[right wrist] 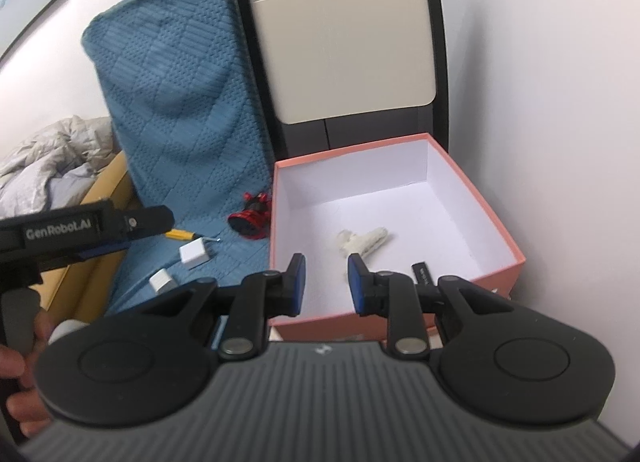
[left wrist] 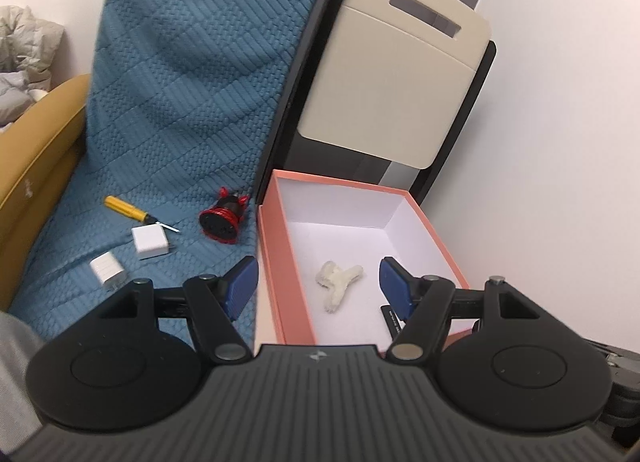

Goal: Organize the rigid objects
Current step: 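Withdraw both open tools from the pink box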

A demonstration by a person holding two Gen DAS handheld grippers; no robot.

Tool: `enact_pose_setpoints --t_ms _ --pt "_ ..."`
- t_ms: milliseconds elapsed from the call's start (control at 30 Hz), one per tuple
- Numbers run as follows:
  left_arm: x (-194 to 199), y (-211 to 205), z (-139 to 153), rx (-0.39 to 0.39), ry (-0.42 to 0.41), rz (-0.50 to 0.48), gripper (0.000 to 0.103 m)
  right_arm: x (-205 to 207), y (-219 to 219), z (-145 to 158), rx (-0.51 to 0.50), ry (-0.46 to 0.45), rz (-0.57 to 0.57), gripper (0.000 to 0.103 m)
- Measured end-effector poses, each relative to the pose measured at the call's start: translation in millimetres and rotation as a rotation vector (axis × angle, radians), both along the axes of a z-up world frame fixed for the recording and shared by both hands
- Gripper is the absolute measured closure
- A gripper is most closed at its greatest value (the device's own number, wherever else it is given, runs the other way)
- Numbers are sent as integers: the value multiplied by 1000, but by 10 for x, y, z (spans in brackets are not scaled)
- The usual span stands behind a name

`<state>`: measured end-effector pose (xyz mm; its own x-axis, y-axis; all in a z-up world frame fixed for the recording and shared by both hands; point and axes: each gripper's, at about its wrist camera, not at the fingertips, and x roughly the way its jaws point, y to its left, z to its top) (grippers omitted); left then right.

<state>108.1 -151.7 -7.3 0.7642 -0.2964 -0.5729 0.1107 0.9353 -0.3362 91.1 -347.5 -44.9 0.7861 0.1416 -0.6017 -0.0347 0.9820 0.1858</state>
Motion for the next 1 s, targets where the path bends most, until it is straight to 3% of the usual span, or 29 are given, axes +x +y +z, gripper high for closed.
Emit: enact_pose_setpoints --t_ms 700,1000 --pt "-746 759 -345 -18 30 62 31 -570 672 -171 -34 -30 70 75" --pt "-887 1072 -492 -33 55 119 31 -626 915 -323 -35 8 124 75"
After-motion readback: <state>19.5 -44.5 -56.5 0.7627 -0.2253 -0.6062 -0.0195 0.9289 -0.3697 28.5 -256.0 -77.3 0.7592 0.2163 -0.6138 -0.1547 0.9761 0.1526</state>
